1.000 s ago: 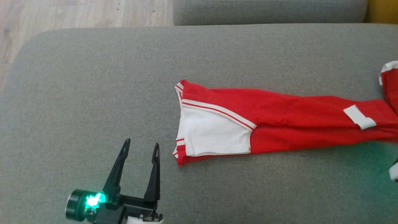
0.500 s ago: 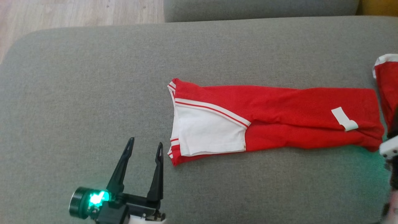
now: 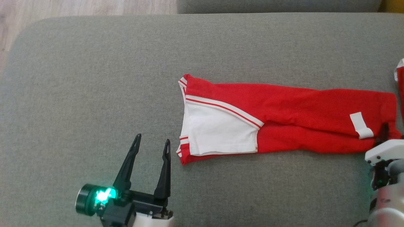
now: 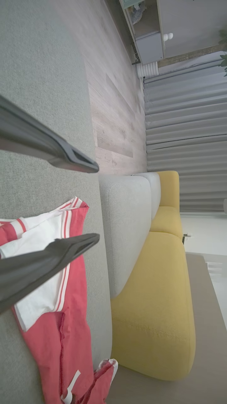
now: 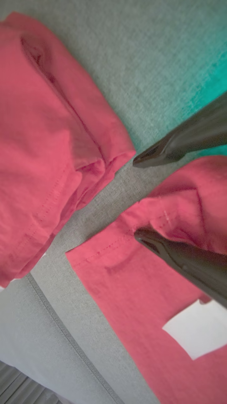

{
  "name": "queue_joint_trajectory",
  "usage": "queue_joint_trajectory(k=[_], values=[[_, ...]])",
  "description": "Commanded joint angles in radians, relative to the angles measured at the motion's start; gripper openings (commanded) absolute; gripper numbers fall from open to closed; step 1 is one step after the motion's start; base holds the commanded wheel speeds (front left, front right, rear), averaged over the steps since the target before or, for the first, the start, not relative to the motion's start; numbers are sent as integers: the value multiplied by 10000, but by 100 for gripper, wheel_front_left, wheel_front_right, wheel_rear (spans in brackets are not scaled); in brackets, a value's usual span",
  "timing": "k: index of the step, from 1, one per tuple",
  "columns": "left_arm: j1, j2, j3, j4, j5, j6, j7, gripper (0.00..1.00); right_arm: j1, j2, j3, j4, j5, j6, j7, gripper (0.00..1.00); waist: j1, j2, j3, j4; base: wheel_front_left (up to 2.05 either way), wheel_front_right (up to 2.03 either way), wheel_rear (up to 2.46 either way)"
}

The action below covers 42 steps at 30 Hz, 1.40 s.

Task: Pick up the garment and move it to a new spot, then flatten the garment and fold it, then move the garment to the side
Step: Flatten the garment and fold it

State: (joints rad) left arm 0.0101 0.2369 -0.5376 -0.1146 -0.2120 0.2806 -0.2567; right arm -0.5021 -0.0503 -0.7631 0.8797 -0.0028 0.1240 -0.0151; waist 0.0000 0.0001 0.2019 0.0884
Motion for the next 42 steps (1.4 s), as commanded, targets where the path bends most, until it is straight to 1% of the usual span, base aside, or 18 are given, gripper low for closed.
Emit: queue_joint_trajectory(k=[1, 2, 3, 4, 5, 6, 9, 11, 15, 17, 20, 23, 26, 30, 31, 34, 37, 42], values=[[-190, -60, 420, -289, 95, -20, -51, 100, -78, 0, 192, 180, -65, 67, -12, 100, 0, -1, -8, -15, 0, 0, 0], [-175, -86, 432, -289, 115, -52, -51, 100, -106, 0, 181, 435, -42, 67, -110, 97, 0, -1, -17, -23, 0, 0, 0], [-163, -106, 442, -283, 136, -86, -51, 100, -142, 0, 207, 698, -19, 67, -226, 86, 0, -1, -28, -30, 0, 0, 0], [-155, -125, 458, -271, 156, -115, -51, 100, -187, 0, 254, 976, 21, 67, -345, 59, 0, -1, -42, -36, 0, 0, 0], [-146, -139, 477, -258, 171, -142, -51, 100, -226, 0, 302, 1251, 57, 67, -470, 27, 0, -1, -57, -45, 0, 0, 0], [-138, -147, 501, -250, 186, -169, -51, 100, -250, 0, 333, 1489, 63, 67, -620, 0, 0, -1, -72, -55, 0, 0, 0], [-106, -151, 583, -236, 223, -239, -51, 100, -345, 0, 380, 1999, 12, 67, -1130, 0, 0, -1, -121, -84, 0, 0, 0], [-65, -149, 632, -218, 252, -272, -51, 100, -443, 0, 422, 2113, -54, 67, -1563, 0, 0, -1, -184, -107, 0, 0, 0], [43, -156, 682, -159, 302, -334, -51, 100, -702, 1, 709, 1850, -174, 67, -2121, 0, 0, -1, -414, -117, 0, 0, 0], [102, -163, 689, -122, 320, -361, -51, 100, -950, 1, 1189, 1605, -12, 67, -2275, 0, 0, -1, -559, -102, 0, 0, 0], [216, -142, 703, -79, 357, -381, -51, 100, -1286, 1, 2379, 1058, 639, 67, -2396, 0, 0, -1, -765, -75, 0, 0, 0], [315, -129, 709, -57, 375, -399, -51, 100, -1351, 1, 3974, 163, 1740, 67, -2432, 0, 0, -1, -922, -3, 0, 0, 0], [359, -155, 677, -37, 402, -416, -51, 100, -990, 1, 5784, -1077, 2973, 67, -2313, 0, 0, -1, -1029, 162, 0, 0, 0], [378, -192, 634, -1, 444, -442, -51, 100, -87, 1, 8053, -3101, 4344, 67, -1681, 0, 0, -1, -1067, 471, 0, 0, 0], [378, -192, 634, -1, 444, -442, -51, 100, -87, 1, 8053, -3101, 4344, 67, -1681, 0, 0, -1, -1067, 471, 0, 0, 0], [355, -225, 618, 51, 460, -483, -51, 100, 731, 1, 9441, -4390, 4833, 67, -1143, 0, 0, -1, -1063, 750, 0, 0, 0], [308, -281, 626, 98, 475, -507, -51, 100, 1445, 1, 10473, -5250, 4808, 67, -746, 0, 0, -1, -1053, 1057, 0, 0, 0], [284, -337, 663, 158, 499, -568, -51, 100, 2091, 1, 11757, -5939, 4523, 67, -444, 0, 0, -1, -994, 1446, 0, 0, 0]])
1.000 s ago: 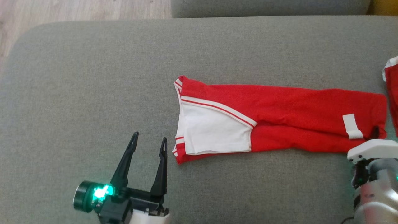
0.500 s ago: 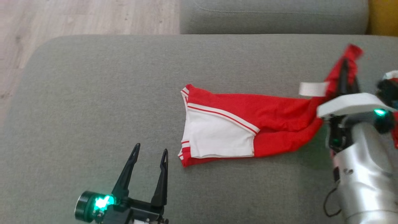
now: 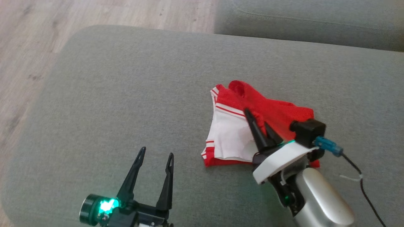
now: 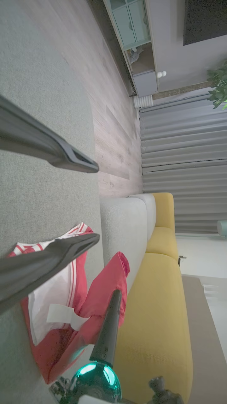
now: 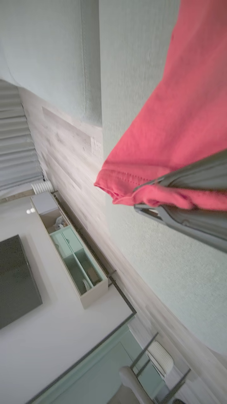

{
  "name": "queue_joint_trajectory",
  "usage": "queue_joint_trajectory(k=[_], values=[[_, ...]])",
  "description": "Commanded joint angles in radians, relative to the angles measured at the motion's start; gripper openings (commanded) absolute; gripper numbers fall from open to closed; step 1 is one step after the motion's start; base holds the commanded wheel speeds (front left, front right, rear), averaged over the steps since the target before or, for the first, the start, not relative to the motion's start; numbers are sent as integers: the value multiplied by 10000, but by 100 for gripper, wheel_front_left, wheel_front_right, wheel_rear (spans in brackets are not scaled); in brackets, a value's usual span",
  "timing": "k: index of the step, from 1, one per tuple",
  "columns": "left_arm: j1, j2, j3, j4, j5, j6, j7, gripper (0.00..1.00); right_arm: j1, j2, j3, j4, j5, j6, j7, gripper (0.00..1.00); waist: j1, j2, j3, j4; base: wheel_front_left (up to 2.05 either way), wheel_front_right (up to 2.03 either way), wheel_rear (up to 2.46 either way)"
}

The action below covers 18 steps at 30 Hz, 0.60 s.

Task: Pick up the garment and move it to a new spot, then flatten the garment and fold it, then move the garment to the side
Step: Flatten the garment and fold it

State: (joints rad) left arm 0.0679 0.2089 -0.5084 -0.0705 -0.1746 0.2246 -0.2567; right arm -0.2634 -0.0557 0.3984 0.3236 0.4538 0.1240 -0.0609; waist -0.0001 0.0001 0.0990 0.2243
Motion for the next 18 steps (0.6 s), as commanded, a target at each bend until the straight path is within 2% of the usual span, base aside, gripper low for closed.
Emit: queue_joint_trajectory(k=[1, 3, 4, 5, 8, 9, 13, 18], values=[[-309, -73, 360, -264, 138, -33, -51, 100, -255, 55, 307, -388, -63, 67, 18, 0, 1, -1, 54, 159, 0, 0, 0], [-348, -123, 341, -226, 163, -71, -51, 100, -245, 55, 576, -286, -130, 67, -23, 0, 1, -1, 86, 293, 0, 0, 0], [-370, -149, 343, -207, 171, -83, -51, 100, -250, 55, 705, -220, -110, 67, -52, 47, 1, -1, 99, 349, 0, 0, 0], [-389, -176, 361, -199, 173, -85, -51, 100, -268, 55, 815, -152, -82, 67, -117, 100, 1, -1, 112, 387, 0, 0, 0], [-408, -230, 418, -180, 189, -97, -51, 100, -322, 55, 1024, -28, 324, 67, -595, 100, 1, -1, 129, 452, 0, 0, 0], [-389, -263, 471, -172, 196, -89, -51, 100, -379, 55, 1138, -55, 791, 67, -1135, 100, 1, -1, 110, 425, 0, 0, 0], [-234, -322, 638, -188, 216, 0, -51, 100, -533, 55, 988, -97, 1363, 67, -1816, 100, 1, -1, -95, 172, 0, 0, 0], [70, -386, 927, -248, 253, 231, -51, 100, -233, 55, 37, -539, 611, 67, -1997, 100, 1, -1, -624, -406, 0, 0, 0]])
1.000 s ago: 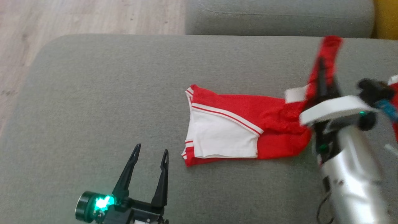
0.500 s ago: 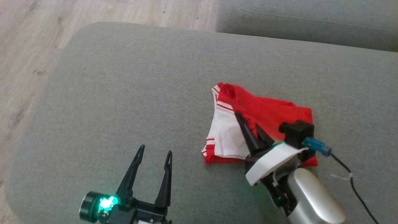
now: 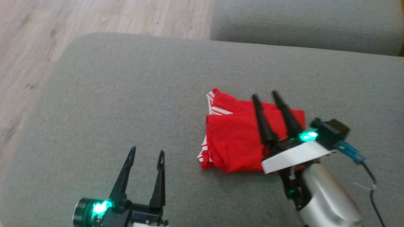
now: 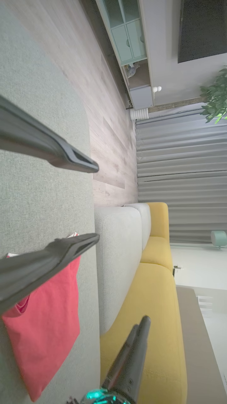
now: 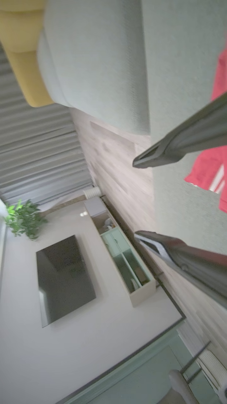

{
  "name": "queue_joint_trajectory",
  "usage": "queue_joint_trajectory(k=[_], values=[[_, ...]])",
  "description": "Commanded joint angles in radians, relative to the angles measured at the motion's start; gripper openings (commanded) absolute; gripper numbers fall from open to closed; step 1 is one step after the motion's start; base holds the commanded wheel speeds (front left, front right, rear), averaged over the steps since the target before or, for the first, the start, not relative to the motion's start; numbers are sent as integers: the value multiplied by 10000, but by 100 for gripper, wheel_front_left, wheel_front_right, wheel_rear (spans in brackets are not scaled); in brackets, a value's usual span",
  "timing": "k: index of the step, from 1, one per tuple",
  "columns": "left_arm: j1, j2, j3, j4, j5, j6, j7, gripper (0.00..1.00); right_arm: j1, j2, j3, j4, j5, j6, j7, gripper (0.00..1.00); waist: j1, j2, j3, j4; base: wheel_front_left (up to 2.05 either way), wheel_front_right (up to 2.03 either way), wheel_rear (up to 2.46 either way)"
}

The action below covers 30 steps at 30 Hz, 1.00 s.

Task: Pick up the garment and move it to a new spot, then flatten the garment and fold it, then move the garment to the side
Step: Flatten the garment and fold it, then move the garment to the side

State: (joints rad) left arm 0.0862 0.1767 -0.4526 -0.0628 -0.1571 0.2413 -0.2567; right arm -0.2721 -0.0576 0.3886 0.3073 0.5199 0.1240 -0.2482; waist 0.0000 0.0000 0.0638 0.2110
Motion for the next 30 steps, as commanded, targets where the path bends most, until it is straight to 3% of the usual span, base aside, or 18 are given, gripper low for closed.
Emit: queue_joint_trajectory(k=[1, 5, 12, 21, 30], values=[[-38, -77, 426, -370, 89, 115, -51, 100, 66, 74, -195, -613, -305, 67, -127, 100, 0, 0, -374, -399, 0, 0, 0], [248, -97, 645, -530, 103, 249, -51, 100, 1199, 74, -1446, -1363, -2129, 67, -132, 100, 0, 0, -751, -891, 0, 0, 0], [762, -231, 1020, -809, 125, 368, -51, 100, 3373, 74, -2963, -2777, -3131, 67, -134, 100, 0, 0, -1161, -1447, 0, 0, 0], [1849, -329, 1326, -889, 289, 248, -51, 100, 5310, 74, -2958, -3305, -3631, 67, -134, 100, 0, 0, -1678, -1716, 0, 0, 0], [2397, -469, 1774, -893, 413, 54, -51, 100, 5794, 74, -2697, -3270, -3930, 67, -135, 100, 0, 0, -1812, -1829, 0, 0, 0]])
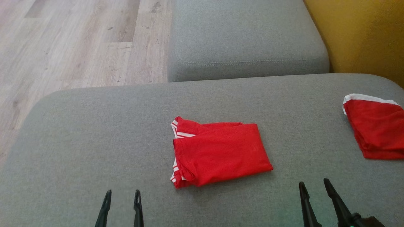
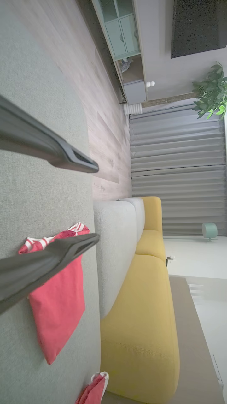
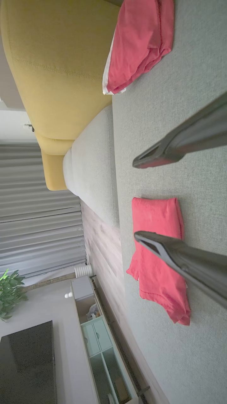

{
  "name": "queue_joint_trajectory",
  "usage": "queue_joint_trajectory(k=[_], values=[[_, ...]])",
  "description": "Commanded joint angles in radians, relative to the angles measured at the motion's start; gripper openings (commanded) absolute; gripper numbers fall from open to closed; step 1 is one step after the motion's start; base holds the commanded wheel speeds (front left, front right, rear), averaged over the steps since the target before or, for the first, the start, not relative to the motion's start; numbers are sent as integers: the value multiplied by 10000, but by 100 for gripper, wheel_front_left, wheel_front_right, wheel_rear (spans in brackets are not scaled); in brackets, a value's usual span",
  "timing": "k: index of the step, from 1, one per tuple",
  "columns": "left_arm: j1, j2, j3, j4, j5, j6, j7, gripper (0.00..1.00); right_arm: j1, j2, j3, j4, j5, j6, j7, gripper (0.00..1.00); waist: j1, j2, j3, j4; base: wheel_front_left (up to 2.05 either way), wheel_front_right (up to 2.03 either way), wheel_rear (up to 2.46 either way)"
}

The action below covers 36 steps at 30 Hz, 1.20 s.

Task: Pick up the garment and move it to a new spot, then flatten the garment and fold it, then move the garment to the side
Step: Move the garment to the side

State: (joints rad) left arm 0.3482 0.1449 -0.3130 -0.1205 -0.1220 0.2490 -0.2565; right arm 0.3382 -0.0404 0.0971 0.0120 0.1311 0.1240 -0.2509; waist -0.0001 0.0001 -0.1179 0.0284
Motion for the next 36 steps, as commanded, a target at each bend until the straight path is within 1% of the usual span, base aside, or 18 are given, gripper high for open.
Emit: queue_joint_trajectory(k=[1, 12, 16, 20, 24, 26, 28, 30, 31, 36], values=[[-187, -166, 427, -324, 76, -45, -53, 100, -298, -99, 223, -312, -48, 67, -108, 100, 1, -1, 11, -15, 0, 0, 0], [-7, -396, 586, -300, 284, -319, -53, 100, -315, -99, 342, -91, -193, 67, -108, 100, 1, -1, 95, -105, 0, 0, 0], [-16, -523, 678, -369, 82, -496, -53, 100, -315, -99, 315, 20, -245, 67, -108, 100, 1, -1, 120, -49, 0, 0, 0], [-111, -576, 794, -517, 161, -621, -53, 100, -380, -99, 159, 176, -262, 67, -108, 100, 1, -1, 237, 97, 0, 0, 0], [-300, -590, 786, -723, 447, -737, -53, 100, -764, -99, -22, 810, -238, 67, -108, 100, 1, -1, 492, 261, 0, 0, 0], [-428, -604, 756, -805, 550, -795, -53, 100, -1176, -99, 25, 1376, 221, 67, -99, 100, 1, -1, 666, 367, 0, 0, 0], [-579, -620, 723, -866, 615, -861, -53, 100, -1817, -99, 154, 1941, 467, 67, 181, 100, 1, -1, 878, 477, 0, 0, 0], [-697, -649, 671, -902, 571, -966, -53, 100, -2563, -108, 250, 2483, 894, 67, 773, 100, 1, -1, 1052, 577, 0, 0, 0], [-697, -649, 671, -902, 571, -966, -53, 100, -2563, -108, 250, 2483, 894, 67, 773, 100, 1, -1, 1052, 577, 0, 0, 0], [-992, -703, 558, -942, 546, -1182, -53, 100, -4340, -190, 269, 3834, 1839, 67, 2706, 100, 1, -1, 1440, 836, 0, 0, 0]])
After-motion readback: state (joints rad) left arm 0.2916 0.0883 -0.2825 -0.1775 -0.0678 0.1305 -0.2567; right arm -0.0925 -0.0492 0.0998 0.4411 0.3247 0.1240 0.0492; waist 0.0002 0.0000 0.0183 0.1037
